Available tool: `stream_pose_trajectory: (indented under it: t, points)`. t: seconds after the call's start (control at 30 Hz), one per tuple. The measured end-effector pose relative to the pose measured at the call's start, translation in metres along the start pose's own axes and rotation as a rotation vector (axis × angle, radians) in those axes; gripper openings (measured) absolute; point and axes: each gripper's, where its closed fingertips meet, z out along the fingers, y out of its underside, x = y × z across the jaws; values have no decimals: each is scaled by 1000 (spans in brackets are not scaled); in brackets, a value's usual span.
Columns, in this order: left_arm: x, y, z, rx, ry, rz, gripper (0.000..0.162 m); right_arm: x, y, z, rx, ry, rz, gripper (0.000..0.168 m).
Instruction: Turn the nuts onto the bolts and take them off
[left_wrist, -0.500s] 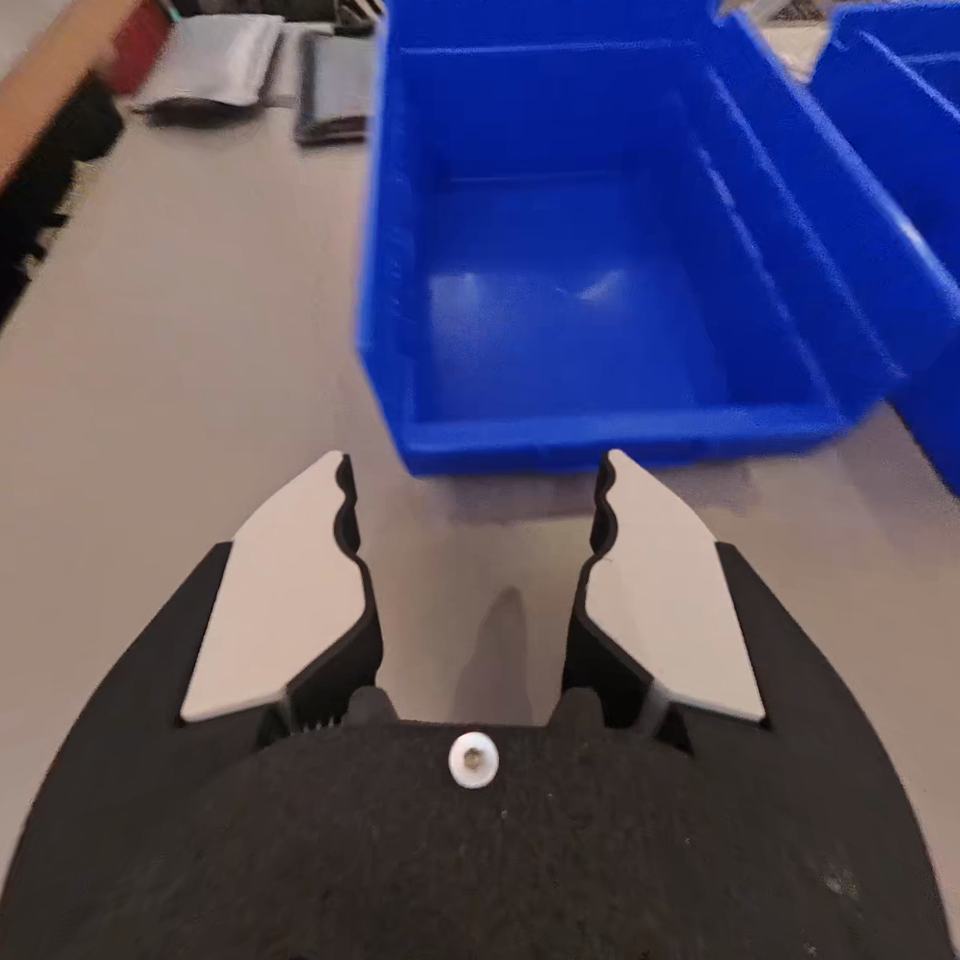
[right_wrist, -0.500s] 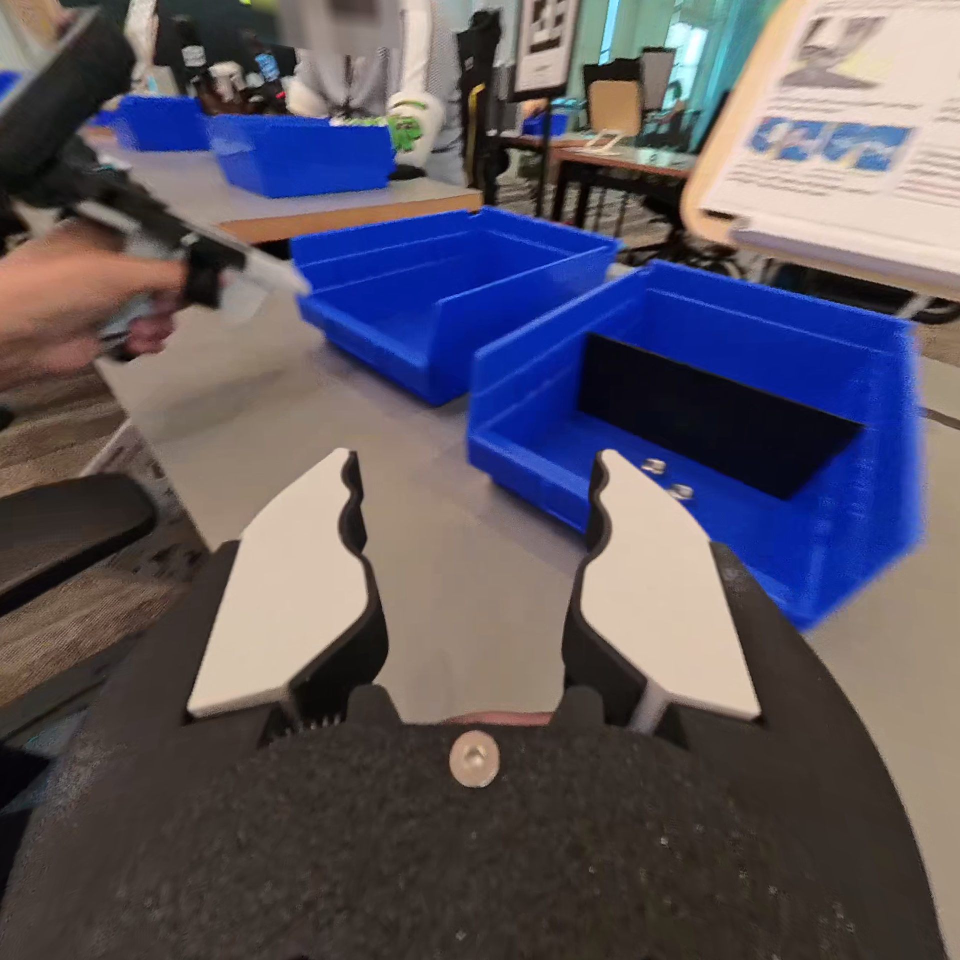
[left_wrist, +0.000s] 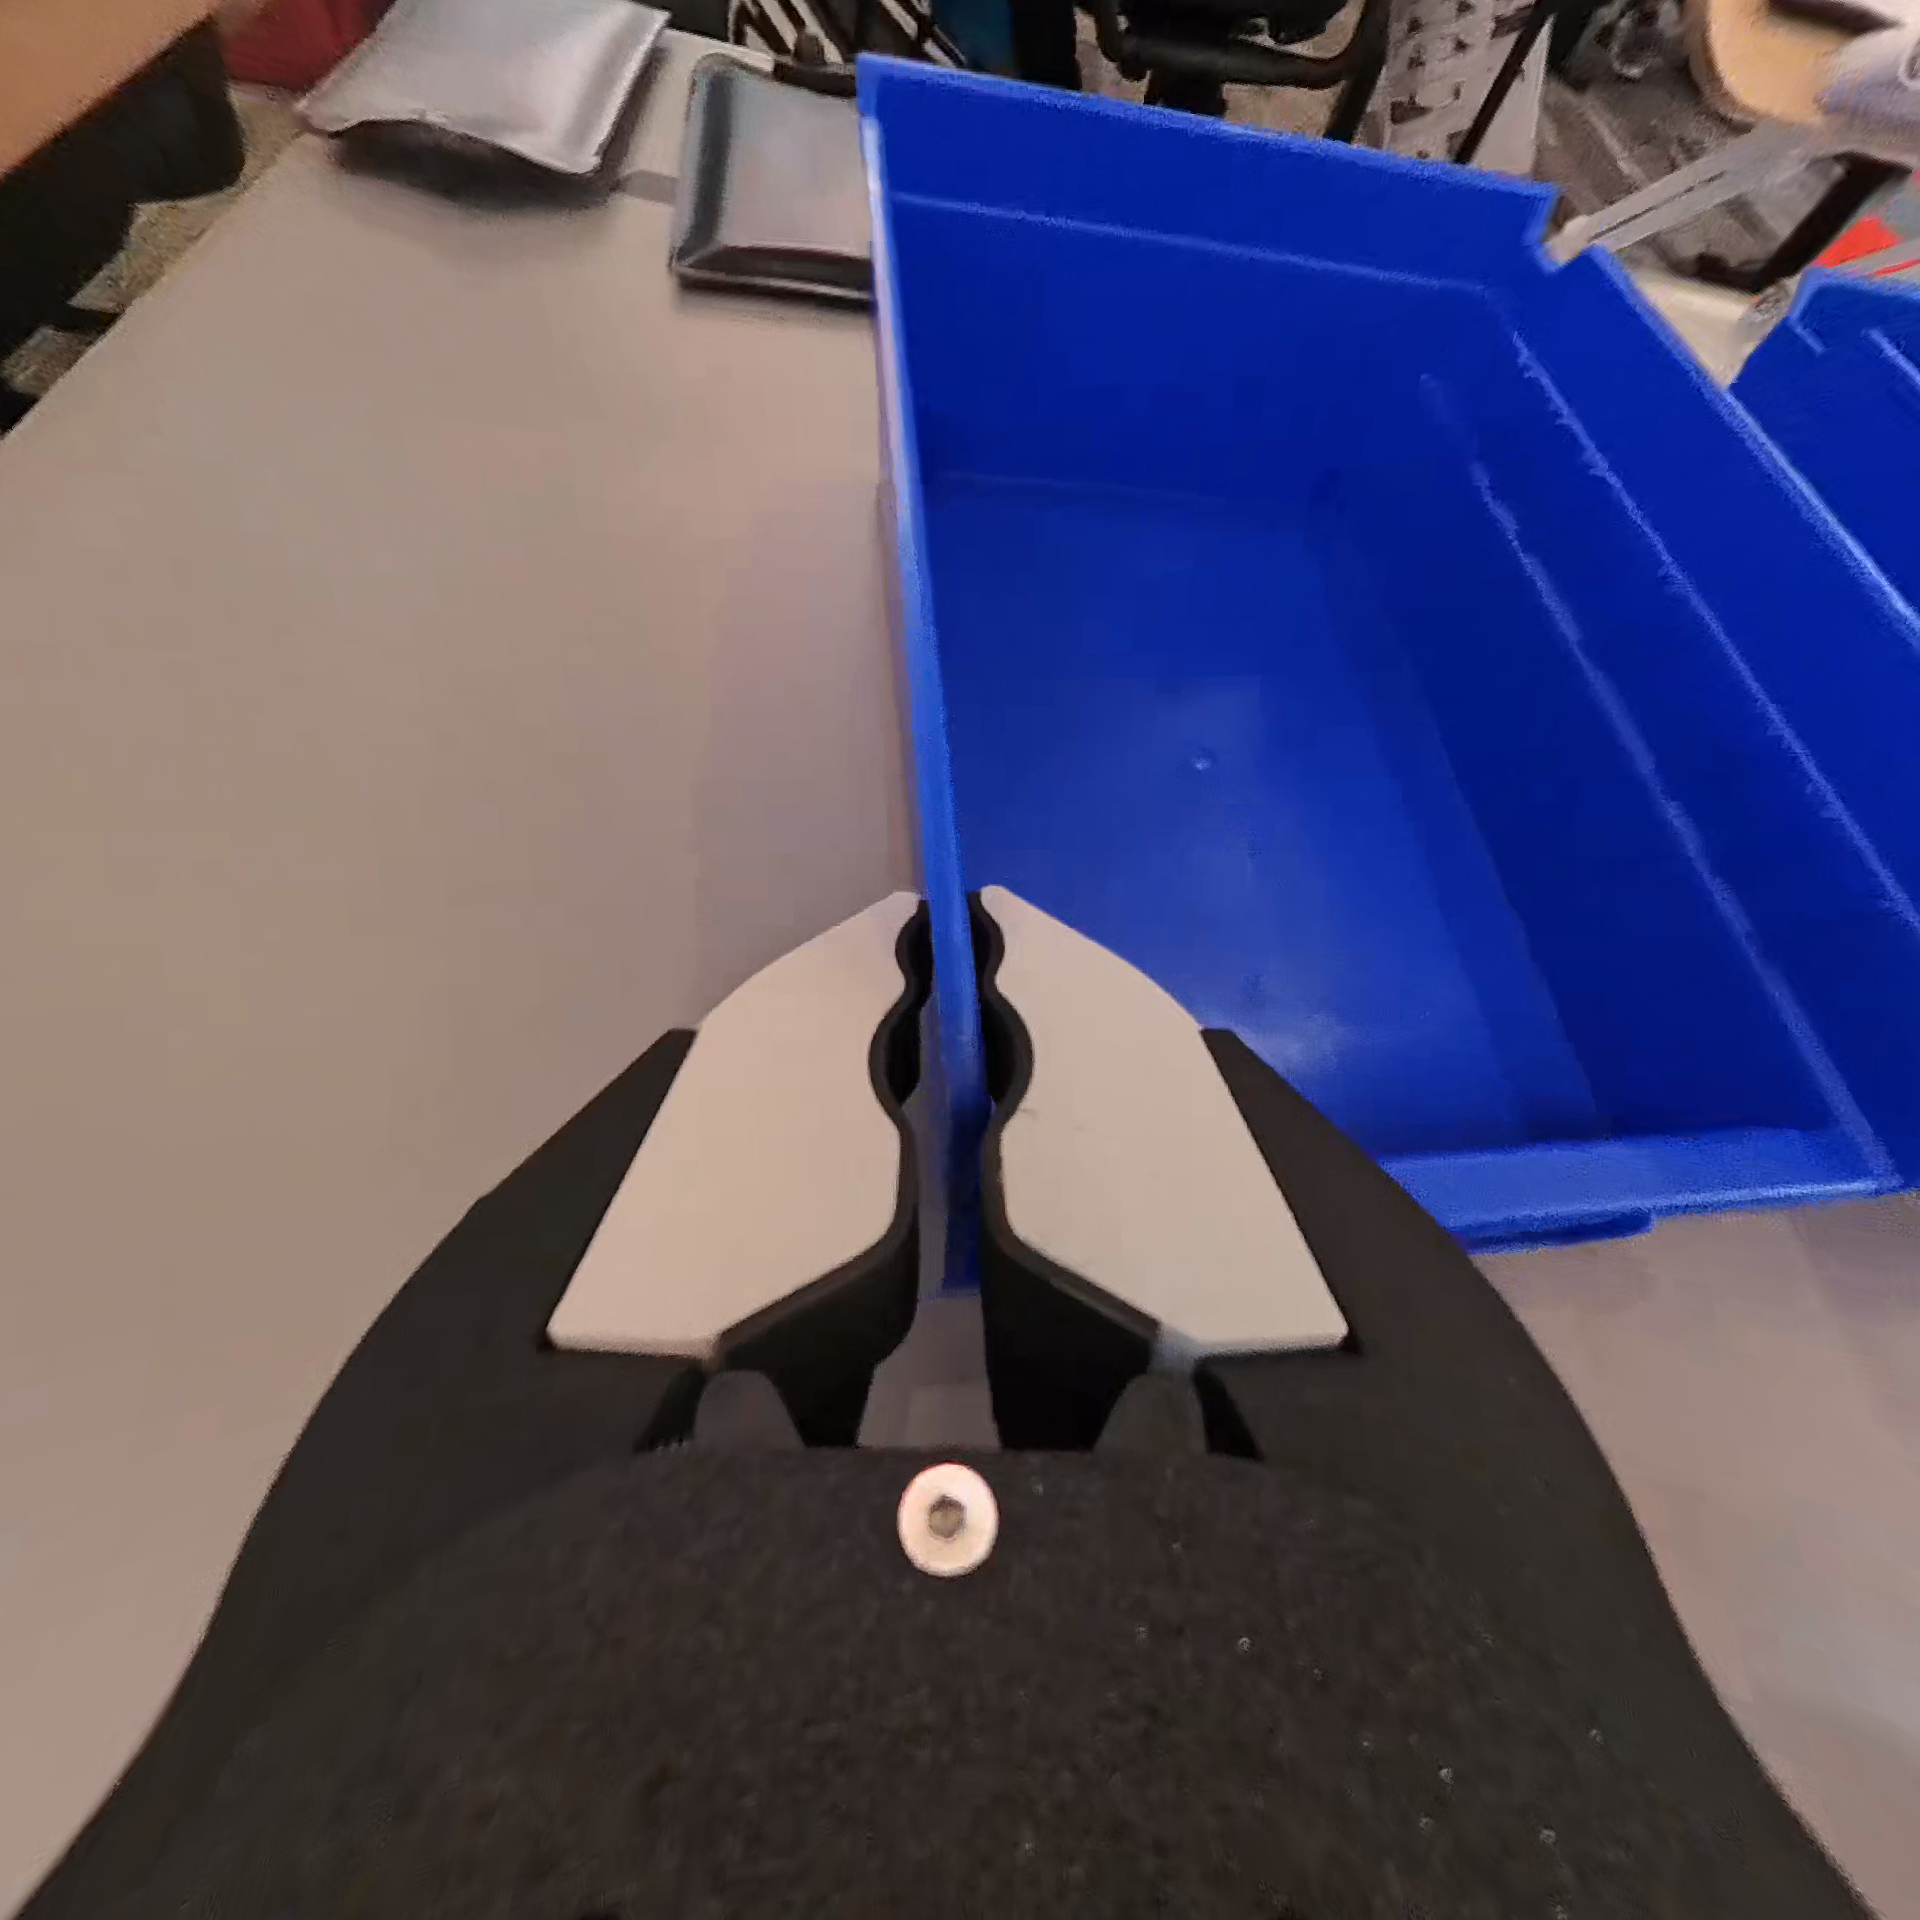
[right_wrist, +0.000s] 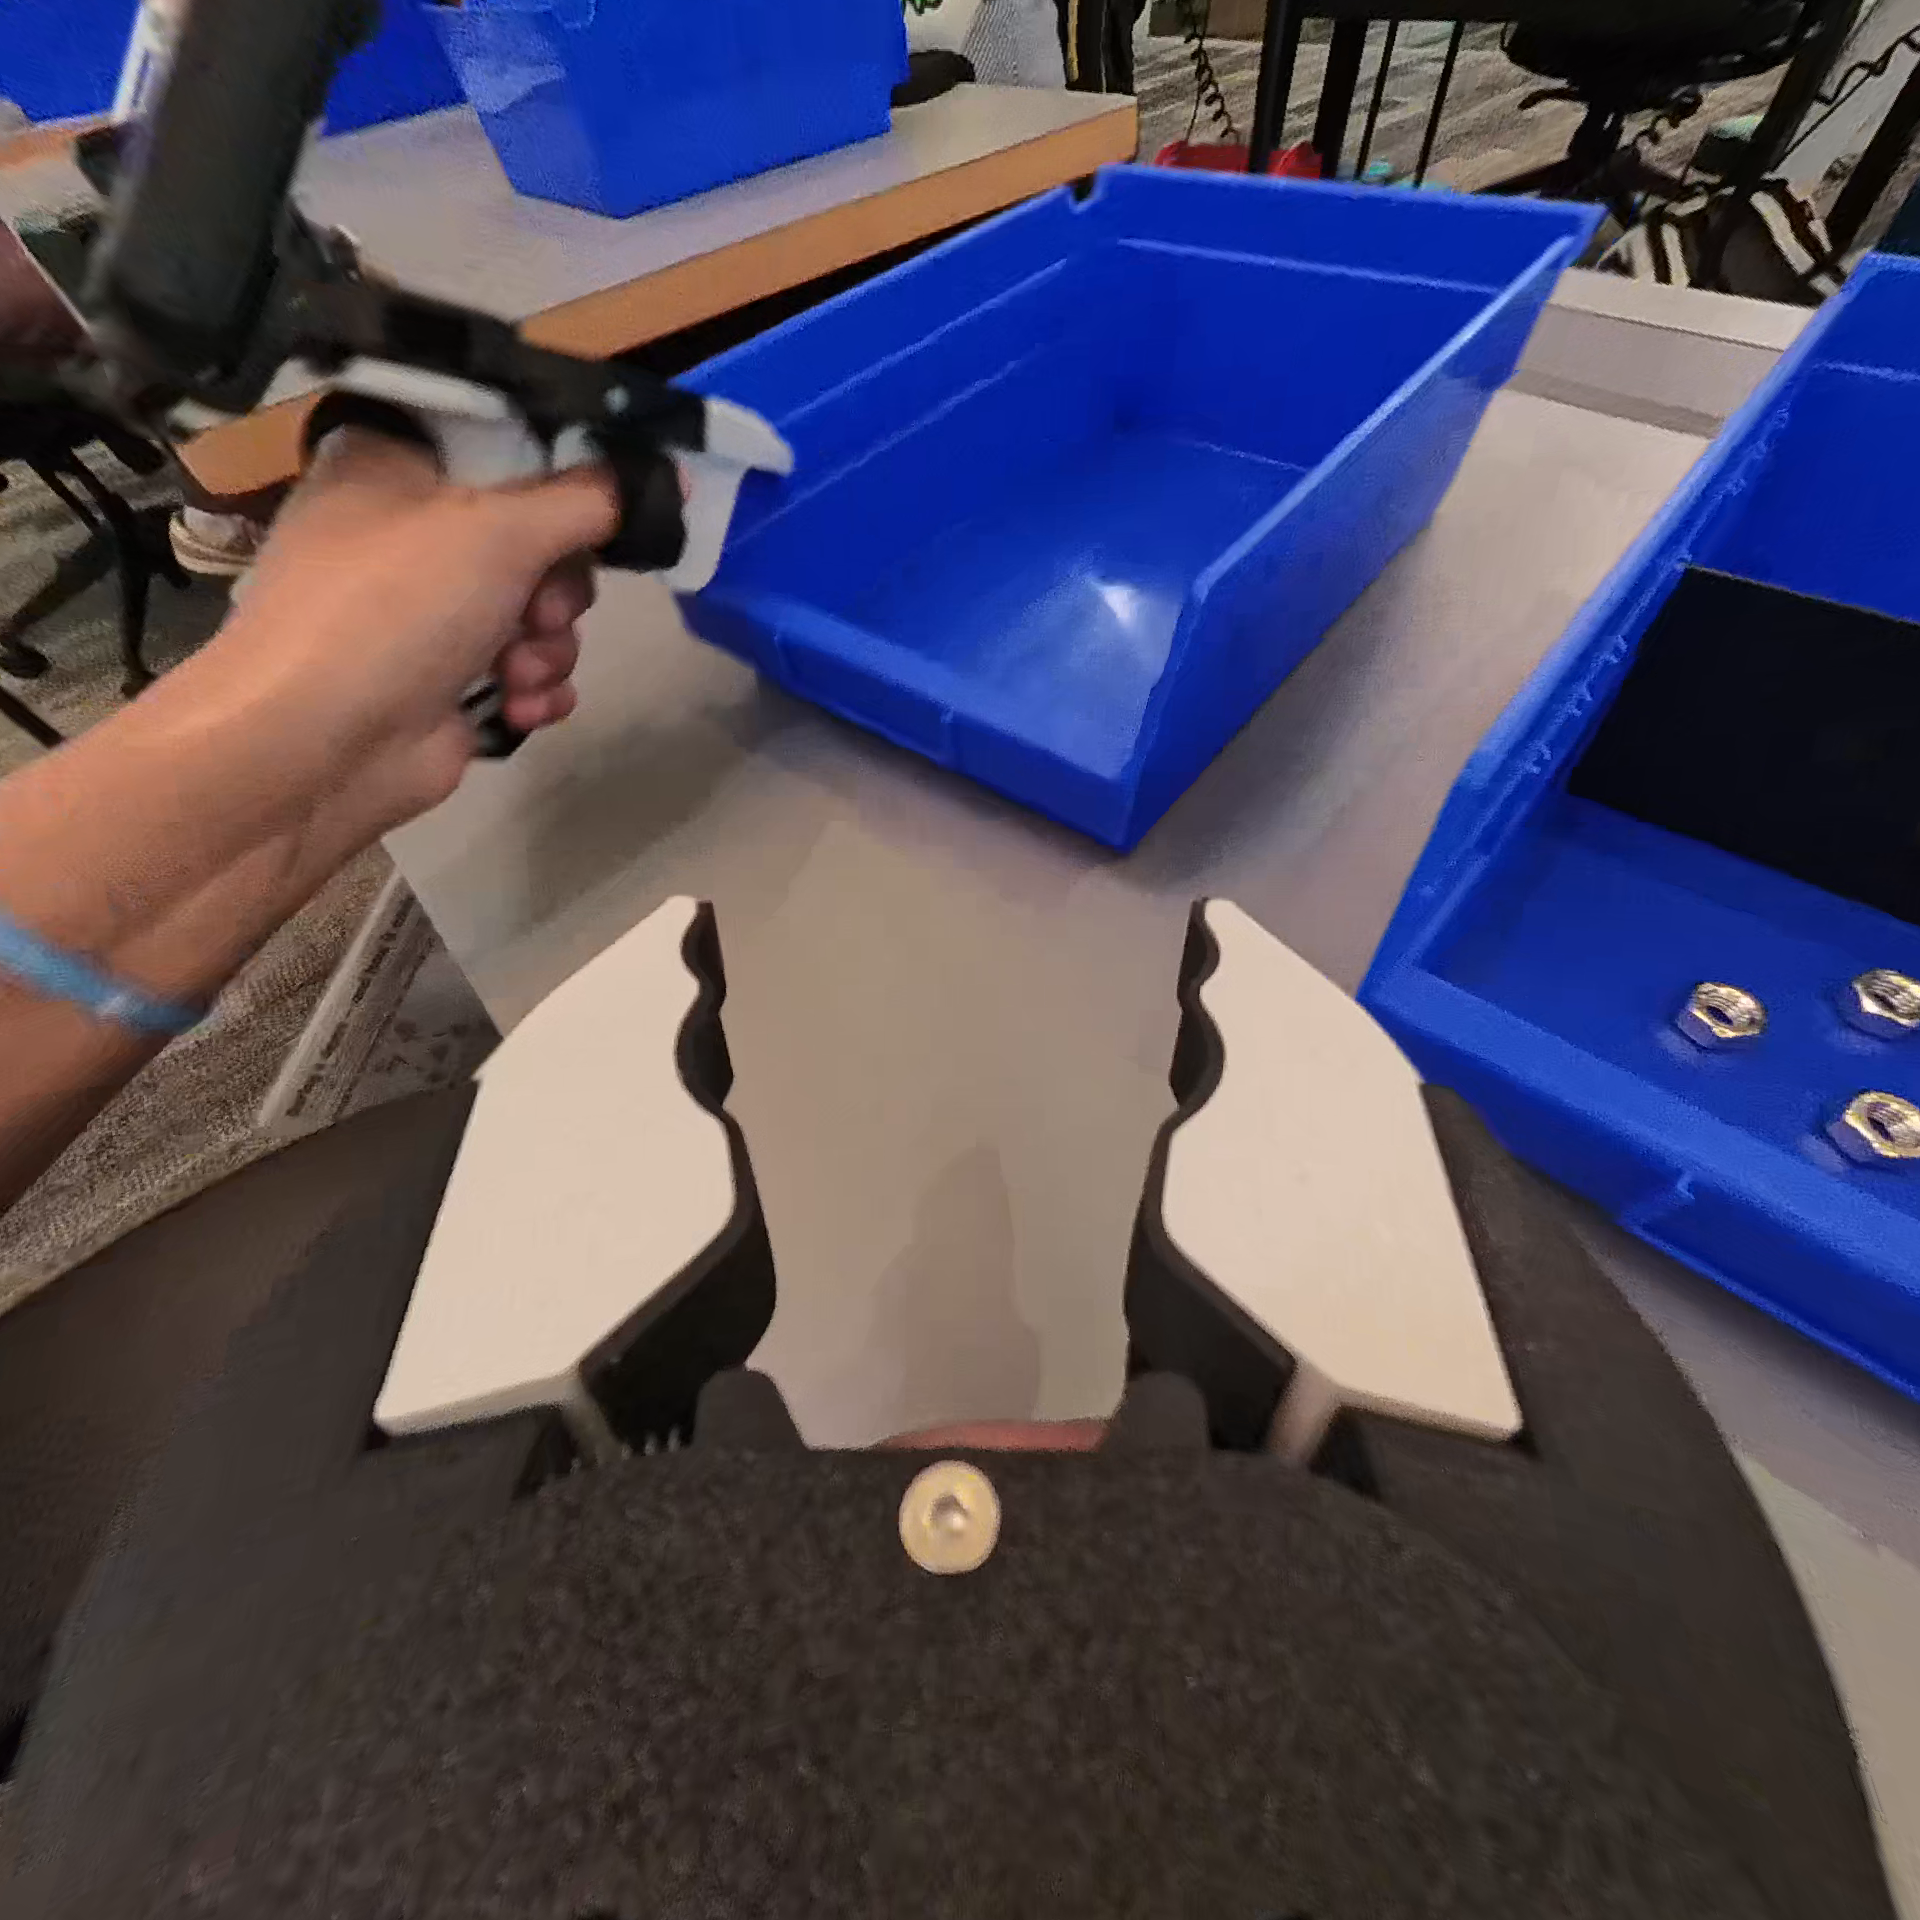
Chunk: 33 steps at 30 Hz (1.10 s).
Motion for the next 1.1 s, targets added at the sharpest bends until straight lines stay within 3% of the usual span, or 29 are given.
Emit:
stream_pose_trajectory:
  t: [0.3,0.33,0.43,0.53,0.6,0.7,0.83,0.97,1.1]
  points:
    - [-3,64,-111,37,-89,-107,5,-21,1,29,44,15,99,66]
    - [-3,68,-119,42,-90,-115,5,-24,4,33,27,26,106,61]
    - [2,77,-134,40,-108,-82,5,-21,11,38,-10,117,101,23]
    - [9,70,-151,176,-101,-87,6,-16,10,37,-30,140,116,14]
    - [14,68,-161,232,-151,-69,5,-14,-3,29,24,198,25,9]
    - [32,47,-178,330,-139,-35,4,-10,-43,0,157,240,-42,8]
    - [88,-16,-187,468,-46,19,4,23,-111,-60,321,347,-105,7]
    - [187,-80,-151,529,61,150,6,103,-155,-135,426,588,-137,6]
    - [320,-109,-108,470,253,178,5,208,-160,-218,426,805,-11,5]
